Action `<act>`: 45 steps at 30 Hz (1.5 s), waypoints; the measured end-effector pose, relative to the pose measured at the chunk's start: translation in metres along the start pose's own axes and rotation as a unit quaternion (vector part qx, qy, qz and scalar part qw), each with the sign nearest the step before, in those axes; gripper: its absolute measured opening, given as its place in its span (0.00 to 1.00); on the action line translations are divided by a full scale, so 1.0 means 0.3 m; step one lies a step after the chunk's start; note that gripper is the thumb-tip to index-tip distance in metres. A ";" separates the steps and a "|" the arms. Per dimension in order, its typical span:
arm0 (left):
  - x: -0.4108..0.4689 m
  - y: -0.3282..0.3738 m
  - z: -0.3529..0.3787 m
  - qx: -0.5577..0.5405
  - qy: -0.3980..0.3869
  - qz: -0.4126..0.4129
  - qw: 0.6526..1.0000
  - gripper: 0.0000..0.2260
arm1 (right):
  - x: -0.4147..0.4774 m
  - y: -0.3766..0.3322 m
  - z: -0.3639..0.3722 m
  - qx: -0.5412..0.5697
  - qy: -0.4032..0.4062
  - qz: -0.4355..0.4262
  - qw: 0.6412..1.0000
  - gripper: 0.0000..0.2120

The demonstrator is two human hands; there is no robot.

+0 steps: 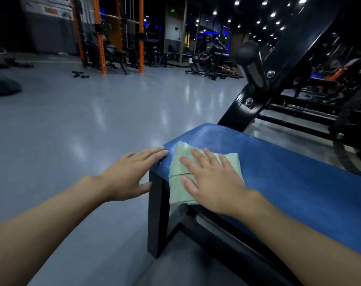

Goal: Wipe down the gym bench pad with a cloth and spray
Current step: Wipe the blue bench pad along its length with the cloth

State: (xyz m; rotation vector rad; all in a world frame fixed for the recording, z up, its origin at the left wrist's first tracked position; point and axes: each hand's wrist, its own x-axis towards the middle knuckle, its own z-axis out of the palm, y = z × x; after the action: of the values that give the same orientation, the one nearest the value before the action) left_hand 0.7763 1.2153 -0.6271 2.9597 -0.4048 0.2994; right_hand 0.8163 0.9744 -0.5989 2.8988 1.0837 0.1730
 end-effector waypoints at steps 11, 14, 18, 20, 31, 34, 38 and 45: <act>-0.023 -0.064 0.012 -0.047 0.023 -0.034 0.998 0.39 | 0.195 -0.129 0.015 -0.013 0.022 -0.008 1.000 0.28; -0.015 -0.059 0.006 -0.050 0.030 -0.028 0.998 0.39 | 0.117 -0.099 0.030 -0.028 0.031 0.009 0.999 0.30; -0.013 -0.052 0.017 -0.051 0.028 -0.024 0.998 0.38 | 0.065 -0.104 0.045 -0.057 0.074 0.023 0.995 0.29; -0.013 -0.056 0.024 -0.054 0.022 -0.023 0.998 0.39 | 0.113 -0.124 0.042 -0.033 0.056 0.024 0.998 0.30; -0.009 -0.010 0.054 0.034 0.057 0.027 0.997 0.39 | -0.104 0.000 0.096 -0.105 0.153 0.041 0.982 0.29; -0.005 0.012 0.059 0.033 0.054 0.047 0.997 0.39 | -0.035 -0.044 0.091 -0.106 0.120 0.062 0.985 0.33; 0.007 0.039 0.052 0.018 0.064 0.040 0.997 0.37 | -0.116 -0.002 0.084 -0.093 0.111 0.056 0.988 0.32; 0.056 0.097 0.052 0.044 0.072 0.057 0.995 0.33 | -0.167 -0.006 0.052 -0.081 0.081 0.095 0.989 0.30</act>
State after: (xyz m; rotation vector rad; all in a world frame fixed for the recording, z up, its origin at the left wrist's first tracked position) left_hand 0.7870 1.1808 -0.6354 2.9807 -0.5552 0.5529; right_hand 0.7796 0.9428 -0.6189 2.8746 0.7670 0.4868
